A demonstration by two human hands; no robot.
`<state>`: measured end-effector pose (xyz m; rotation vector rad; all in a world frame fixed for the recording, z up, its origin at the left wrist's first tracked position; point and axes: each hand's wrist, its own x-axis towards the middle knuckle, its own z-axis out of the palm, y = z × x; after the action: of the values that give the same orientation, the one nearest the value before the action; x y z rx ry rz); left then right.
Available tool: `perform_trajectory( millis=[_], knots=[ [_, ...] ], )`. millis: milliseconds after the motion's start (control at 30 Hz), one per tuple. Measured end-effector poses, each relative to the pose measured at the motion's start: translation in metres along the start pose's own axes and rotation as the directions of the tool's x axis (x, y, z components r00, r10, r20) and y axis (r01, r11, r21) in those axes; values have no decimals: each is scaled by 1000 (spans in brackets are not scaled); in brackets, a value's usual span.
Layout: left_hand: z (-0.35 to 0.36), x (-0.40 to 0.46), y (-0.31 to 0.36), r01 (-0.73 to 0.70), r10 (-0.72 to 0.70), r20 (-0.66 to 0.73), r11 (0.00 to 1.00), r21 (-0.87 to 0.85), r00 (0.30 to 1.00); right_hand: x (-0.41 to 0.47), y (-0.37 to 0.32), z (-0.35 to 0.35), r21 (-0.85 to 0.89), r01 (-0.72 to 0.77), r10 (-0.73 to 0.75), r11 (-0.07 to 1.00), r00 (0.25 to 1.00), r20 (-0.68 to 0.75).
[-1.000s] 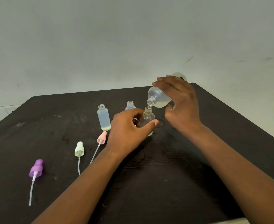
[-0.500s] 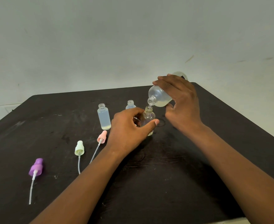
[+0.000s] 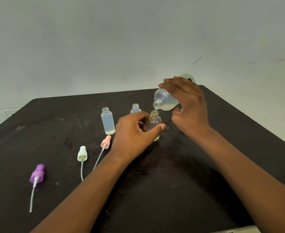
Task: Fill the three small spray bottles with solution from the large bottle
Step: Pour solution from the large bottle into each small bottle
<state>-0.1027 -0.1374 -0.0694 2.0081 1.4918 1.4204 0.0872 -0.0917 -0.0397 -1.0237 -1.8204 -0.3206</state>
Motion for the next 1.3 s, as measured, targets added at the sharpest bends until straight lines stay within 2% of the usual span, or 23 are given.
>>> perform_trajectory(
  millis=[1300],
  knots=[
    [0,-1,1,13,-13,5,1000,-12,1000,0,1,2,5,21,-20,1000,999,-35]
  ],
)
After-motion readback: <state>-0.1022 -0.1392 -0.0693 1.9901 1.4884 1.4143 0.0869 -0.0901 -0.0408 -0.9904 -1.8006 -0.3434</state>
